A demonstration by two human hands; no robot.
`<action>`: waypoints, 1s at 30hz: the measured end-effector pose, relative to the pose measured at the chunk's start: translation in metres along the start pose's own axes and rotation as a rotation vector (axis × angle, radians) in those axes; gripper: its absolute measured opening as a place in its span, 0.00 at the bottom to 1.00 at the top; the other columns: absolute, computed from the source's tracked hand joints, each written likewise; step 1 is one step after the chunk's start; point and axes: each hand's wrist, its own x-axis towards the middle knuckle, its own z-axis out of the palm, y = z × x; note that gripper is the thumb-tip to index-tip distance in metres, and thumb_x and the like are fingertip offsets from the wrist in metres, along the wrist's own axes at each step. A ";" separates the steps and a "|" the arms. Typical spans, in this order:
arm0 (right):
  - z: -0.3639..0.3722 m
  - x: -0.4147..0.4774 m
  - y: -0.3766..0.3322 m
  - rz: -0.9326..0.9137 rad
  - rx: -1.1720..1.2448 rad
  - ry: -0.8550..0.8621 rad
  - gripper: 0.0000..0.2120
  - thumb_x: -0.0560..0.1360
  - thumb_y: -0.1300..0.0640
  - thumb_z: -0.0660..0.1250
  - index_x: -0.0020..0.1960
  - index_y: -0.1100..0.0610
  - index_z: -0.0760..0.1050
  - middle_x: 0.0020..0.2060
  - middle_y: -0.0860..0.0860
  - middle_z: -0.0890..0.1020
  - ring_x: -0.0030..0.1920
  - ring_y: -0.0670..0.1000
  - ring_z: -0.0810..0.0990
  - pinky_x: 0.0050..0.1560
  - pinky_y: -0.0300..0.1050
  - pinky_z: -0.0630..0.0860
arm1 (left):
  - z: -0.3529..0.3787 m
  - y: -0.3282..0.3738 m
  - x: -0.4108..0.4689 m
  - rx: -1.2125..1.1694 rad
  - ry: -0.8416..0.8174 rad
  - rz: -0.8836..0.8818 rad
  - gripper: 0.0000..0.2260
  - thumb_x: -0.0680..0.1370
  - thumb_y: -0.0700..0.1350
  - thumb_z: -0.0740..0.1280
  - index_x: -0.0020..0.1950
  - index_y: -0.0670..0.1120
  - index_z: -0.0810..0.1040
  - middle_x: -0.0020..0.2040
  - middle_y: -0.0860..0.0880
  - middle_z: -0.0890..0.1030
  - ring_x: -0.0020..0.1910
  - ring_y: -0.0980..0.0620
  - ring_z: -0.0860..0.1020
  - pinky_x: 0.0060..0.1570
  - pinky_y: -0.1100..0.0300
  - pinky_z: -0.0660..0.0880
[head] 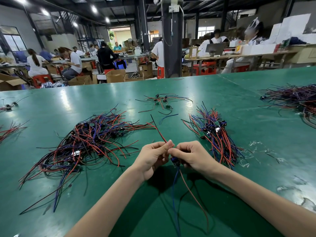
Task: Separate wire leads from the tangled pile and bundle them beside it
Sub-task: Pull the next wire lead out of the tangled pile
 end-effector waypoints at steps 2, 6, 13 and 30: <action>0.000 0.000 0.000 0.005 0.001 0.001 0.17 0.75 0.56 0.69 0.28 0.53 0.74 0.23 0.50 0.70 0.21 0.44 0.66 0.22 0.33 0.60 | 0.000 0.001 0.000 -0.032 -0.003 -0.027 0.06 0.63 0.46 0.73 0.31 0.43 0.82 0.29 0.49 0.78 0.27 0.56 0.71 0.27 0.69 0.73; -0.001 -0.002 -0.001 0.008 0.004 -0.002 0.16 0.75 0.56 0.69 0.29 0.53 0.74 0.21 0.48 0.70 0.20 0.43 0.66 0.21 0.33 0.60 | 0.000 0.000 0.001 -0.068 -0.006 -0.030 0.07 0.61 0.45 0.74 0.32 0.43 0.80 0.29 0.49 0.78 0.26 0.56 0.72 0.27 0.69 0.72; 0.000 -0.003 -0.003 0.002 -0.006 -0.016 0.15 0.75 0.57 0.69 0.30 0.56 0.74 0.21 0.46 0.72 0.20 0.43 0.65 0.22 0.32 0.61 | -0.001 -0.002 0.002 0.108 0.037 0.123 0.09 0.67 0.43 0.74 0.28 0.46 0.78 0.28 0.51 0.78 0.26 0.58 0.71 0.29 0.69 0.70; 0.001 -0.001 -0.006 0.177 0.162 -0.020 0.16 0.74 0.57 0.69 0.29 0.56 0.72 0.21 0.48 0.73 0.19 0.43 0.64 0.19 0.33 0.58 | -0.001 -0.004 0.005 0.374 0.134 0.445 0.09 0.71 0.42 0.74 0.32 0.44 0.81 0.27 0.48 0.76 0.26 0.56 0.69 0.29 0.66 0.69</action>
